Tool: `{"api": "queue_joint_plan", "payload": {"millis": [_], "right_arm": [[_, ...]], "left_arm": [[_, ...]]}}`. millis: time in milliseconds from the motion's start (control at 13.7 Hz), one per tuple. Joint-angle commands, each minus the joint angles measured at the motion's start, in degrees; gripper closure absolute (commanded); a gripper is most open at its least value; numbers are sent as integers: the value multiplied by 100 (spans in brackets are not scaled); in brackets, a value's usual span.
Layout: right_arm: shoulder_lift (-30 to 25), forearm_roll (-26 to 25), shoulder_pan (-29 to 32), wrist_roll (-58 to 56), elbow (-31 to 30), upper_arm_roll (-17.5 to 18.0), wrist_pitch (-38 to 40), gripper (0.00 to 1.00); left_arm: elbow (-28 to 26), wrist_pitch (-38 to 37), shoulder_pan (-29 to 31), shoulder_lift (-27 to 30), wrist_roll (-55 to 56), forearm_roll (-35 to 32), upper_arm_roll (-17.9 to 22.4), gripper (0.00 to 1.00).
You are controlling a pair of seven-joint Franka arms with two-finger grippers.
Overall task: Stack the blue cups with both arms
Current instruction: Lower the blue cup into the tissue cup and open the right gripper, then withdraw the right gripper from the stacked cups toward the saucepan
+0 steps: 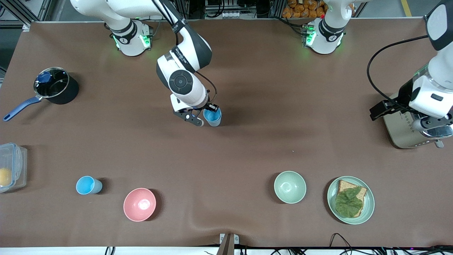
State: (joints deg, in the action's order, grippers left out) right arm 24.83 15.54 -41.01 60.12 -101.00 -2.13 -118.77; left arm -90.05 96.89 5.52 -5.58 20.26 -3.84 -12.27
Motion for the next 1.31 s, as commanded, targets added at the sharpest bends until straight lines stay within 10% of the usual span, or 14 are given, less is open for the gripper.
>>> {"api": "queue_joint_plan", "payload": {"millis": [0,511,1241], "right_arm": [[-223,-42,337,-278,263,-51,806,0],[-1409,-796,1989,-4276,484,-68,2822,0],[-1885,-1062,4054,-6922,1881,10,4229,0]], "left_arm": [[-65,-38,64,224,-84,-12,-65,0],[-83,-126,-437,479,-451,94,822,0],[-56,-249,-376,488,-585,85,814,0]]}}
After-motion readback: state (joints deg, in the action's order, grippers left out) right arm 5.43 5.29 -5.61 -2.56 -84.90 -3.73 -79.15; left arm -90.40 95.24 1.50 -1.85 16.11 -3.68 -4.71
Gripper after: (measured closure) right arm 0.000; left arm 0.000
